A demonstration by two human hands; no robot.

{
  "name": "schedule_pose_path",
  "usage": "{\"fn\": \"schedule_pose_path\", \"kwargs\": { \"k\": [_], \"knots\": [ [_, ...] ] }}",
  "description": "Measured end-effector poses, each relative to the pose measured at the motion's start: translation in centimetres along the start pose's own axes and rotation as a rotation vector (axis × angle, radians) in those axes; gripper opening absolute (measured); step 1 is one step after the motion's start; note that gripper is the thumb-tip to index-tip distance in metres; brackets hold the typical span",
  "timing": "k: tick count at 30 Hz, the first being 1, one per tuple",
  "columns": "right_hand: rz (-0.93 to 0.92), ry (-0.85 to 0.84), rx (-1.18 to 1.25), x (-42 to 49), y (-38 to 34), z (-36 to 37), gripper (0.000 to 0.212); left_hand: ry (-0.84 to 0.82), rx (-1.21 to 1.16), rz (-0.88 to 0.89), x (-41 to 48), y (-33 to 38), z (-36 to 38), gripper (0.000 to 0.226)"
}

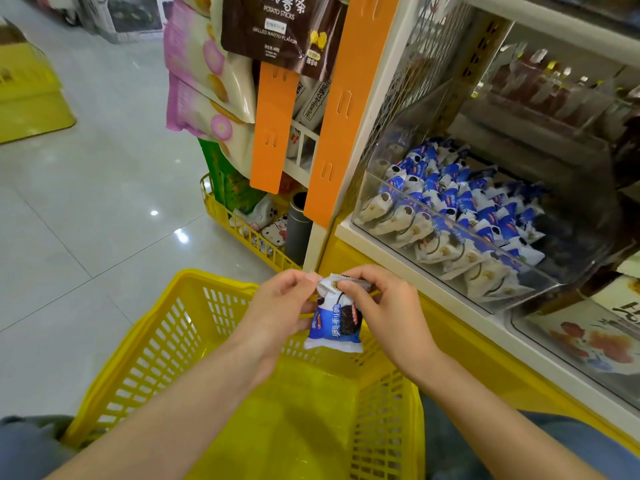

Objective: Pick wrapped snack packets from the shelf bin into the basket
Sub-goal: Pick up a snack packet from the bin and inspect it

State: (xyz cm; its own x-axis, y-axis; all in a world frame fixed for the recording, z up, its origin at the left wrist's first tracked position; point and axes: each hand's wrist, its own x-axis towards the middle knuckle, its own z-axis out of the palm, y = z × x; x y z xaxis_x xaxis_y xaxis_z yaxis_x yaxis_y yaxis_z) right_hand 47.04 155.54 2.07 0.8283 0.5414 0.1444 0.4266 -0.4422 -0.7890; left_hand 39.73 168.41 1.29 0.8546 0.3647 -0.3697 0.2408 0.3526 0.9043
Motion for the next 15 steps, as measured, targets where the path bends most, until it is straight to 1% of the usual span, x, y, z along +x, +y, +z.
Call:
{"fn": "schedule_pose_path", "kwargs": {
  "k": [2, 4, 6, 7, 10, 12, 13, 15],
  "knots": [
    [-0.014, 0.015, -0.009, 0.0, 0.0, 0.0, 0.007, -0.037, -0.017, -0.028, 0.0, 0.1, 0.0, 0.016],
    [-0.006, 0.021, 0.021, 0.0, 0.0, 0.0, 0.007, -0.085, 0.062, -0.055, 0.0, 0.2, 0.0, 0.012],
    [0.041, 0.036, 0.083, 0.2, 0.1, -0.2, 0.005, -0.116, 0.169, -0.075, 0.0, -0.3, 0.2, 0.030],
    [0.076, 0.033, 0.124, 0.3, 0.2, -0.3, 0.006, -0.117, 0.205, -0.065, 0.0, -0.6, 0.3, 0.035],
    [0.151, 0.001, 0.156, 0.0, 1.4, -0.5, 0.010, -0.138, 0.311, -0.016, 0.5, -1.7, 0.3, 0.032],
    [0.156, -0.008, 0.023, -1.1, 3.3, -0.8, 0.013, -0.156, 0.394, -0.005, 1.2, -2.9, 0.0, 0.028],
    [0.161, -0.006, -0.096, -1.8, 4.6, -1.0, 0.015, -0.155, 0.433, -0.008, 1.7, -3.9, -0.1, 0.028],
    [0.207, 0.009, -0.329, -3.6, 7.3, -1.6, 0.027, -0.132, 0.519, -0.018, 2.6, -6.4, -0.5, 0.029]
  ]
}}
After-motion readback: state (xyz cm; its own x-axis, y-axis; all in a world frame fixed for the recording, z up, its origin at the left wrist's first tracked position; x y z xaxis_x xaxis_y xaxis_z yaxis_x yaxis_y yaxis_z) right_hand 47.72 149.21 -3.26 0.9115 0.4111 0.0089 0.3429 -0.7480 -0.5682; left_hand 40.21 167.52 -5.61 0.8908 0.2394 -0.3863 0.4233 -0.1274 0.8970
